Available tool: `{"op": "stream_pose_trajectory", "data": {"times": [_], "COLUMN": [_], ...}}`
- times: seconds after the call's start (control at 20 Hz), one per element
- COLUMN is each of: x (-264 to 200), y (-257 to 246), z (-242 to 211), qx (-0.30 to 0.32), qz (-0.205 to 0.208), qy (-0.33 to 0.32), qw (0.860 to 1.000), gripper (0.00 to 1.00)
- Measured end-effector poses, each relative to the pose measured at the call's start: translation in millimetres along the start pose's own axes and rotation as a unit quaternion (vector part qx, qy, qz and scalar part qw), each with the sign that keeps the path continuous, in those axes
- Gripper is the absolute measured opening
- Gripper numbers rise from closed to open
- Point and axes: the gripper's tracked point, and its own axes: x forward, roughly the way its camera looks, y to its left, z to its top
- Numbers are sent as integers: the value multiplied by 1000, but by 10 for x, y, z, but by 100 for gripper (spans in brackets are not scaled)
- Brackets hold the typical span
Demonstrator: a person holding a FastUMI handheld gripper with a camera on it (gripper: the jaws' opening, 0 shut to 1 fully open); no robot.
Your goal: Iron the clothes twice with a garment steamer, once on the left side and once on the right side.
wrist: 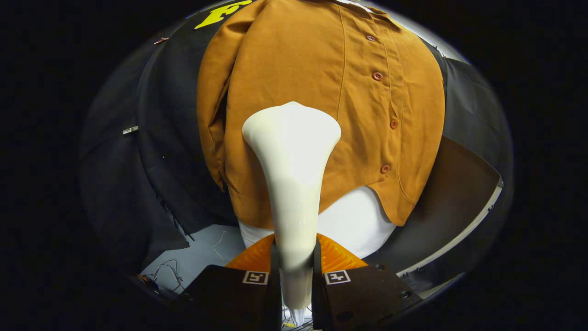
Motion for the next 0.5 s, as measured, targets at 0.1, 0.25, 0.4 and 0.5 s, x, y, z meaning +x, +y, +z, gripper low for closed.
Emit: {"op": "stream_pose_trajectory", "data": {"times": [0.1, 0.25, 0.4, 0.5], "x": [-59, -152, -303, -429], "y": [-37, -160, -267, -325], "z": [-91, -146, -159, -153], "qx": [6, 7, 3, 8], "qz": [-1, -5, -5, -3], "qy": [8, 7, 0, -4], "qw": [1000, 1000, 1000, 1000], "gripper": [29, 29, 29, 29]}}
